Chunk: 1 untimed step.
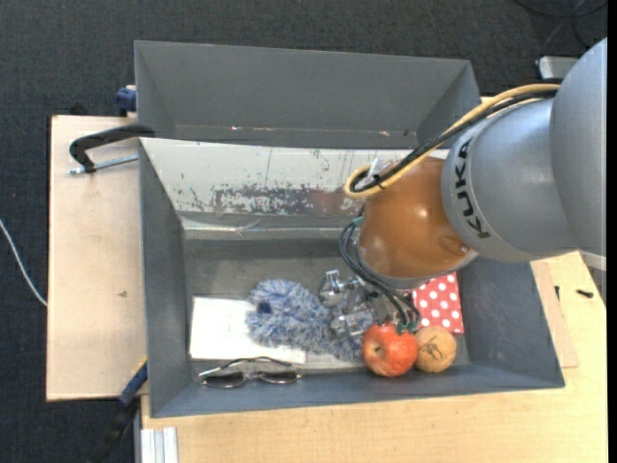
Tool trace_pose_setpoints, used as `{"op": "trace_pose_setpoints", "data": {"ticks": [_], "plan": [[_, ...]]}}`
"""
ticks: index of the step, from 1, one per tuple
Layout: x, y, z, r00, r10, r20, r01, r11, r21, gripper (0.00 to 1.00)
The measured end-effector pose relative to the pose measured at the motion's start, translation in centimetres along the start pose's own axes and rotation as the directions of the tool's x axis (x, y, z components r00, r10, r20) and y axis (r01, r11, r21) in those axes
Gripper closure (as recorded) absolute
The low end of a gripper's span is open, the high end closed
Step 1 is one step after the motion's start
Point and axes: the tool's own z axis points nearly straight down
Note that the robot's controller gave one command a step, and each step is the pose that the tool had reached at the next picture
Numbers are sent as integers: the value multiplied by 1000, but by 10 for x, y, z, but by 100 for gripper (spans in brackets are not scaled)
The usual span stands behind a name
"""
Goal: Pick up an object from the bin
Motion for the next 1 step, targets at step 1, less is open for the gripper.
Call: {"op": "trace_pose_setpoints", "data": {"ticks": [1], "plan": [[0, 0, 0, 1000, 0, 0, 0, 1000, 0, 100]]}}
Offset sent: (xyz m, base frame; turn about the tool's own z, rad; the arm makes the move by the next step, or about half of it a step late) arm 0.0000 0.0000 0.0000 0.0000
